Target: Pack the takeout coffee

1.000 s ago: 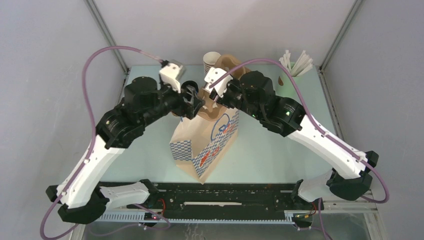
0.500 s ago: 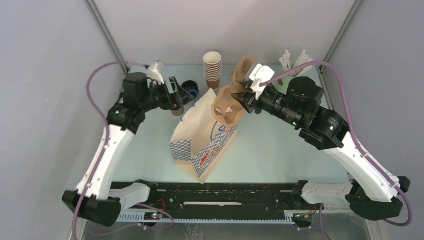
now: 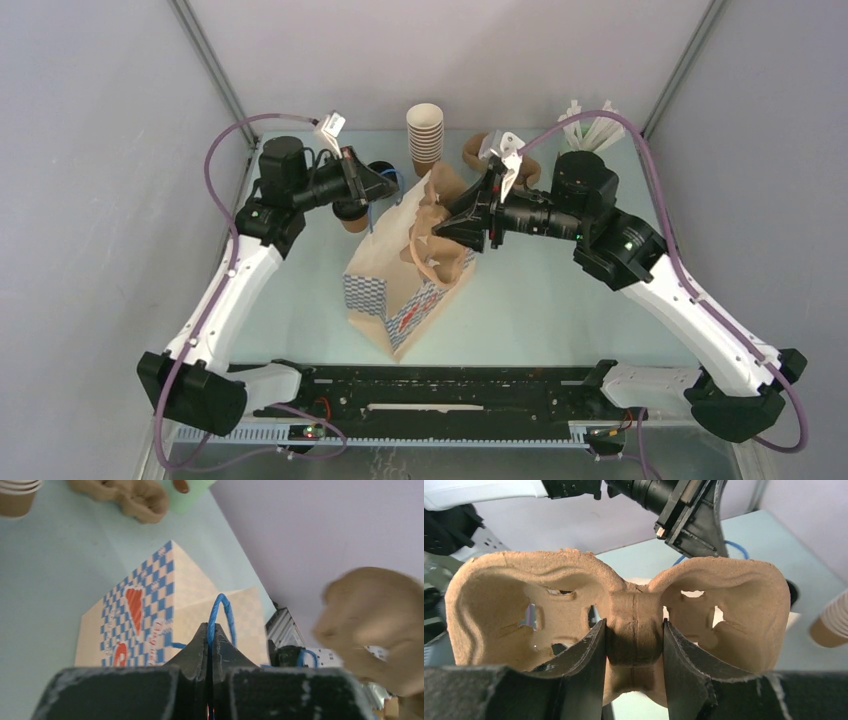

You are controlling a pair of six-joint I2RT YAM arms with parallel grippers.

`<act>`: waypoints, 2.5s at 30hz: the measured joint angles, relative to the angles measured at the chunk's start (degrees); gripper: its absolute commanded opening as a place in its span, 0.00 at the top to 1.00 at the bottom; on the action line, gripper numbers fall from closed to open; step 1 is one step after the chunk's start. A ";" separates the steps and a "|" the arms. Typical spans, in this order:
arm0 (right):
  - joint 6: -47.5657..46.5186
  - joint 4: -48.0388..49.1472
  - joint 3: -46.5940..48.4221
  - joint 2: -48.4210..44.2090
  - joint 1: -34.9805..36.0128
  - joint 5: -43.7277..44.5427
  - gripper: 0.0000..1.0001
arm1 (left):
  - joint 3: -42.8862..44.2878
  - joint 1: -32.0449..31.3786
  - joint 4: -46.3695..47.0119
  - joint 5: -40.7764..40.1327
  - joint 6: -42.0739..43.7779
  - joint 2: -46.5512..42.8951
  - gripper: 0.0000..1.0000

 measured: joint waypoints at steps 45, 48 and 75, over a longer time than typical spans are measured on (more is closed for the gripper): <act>0.42 11.61 -24.68 -1.07 5.03 18.14 0.77 | -0.17 -12.07 10.27 6.69 -1.70 -6.91 1.00; -1.44 12.55 -24.68 0.52 8.72 24.15 0.77 | -0.17 -12.48 10.34 6.93 -1.79 -6.88 1.00; -9.40 11.58 -24.94 9.92 14.10 32.61 0.73 | -11.06 -12.85 21.94 3.48 -5.44 -10.88 1.00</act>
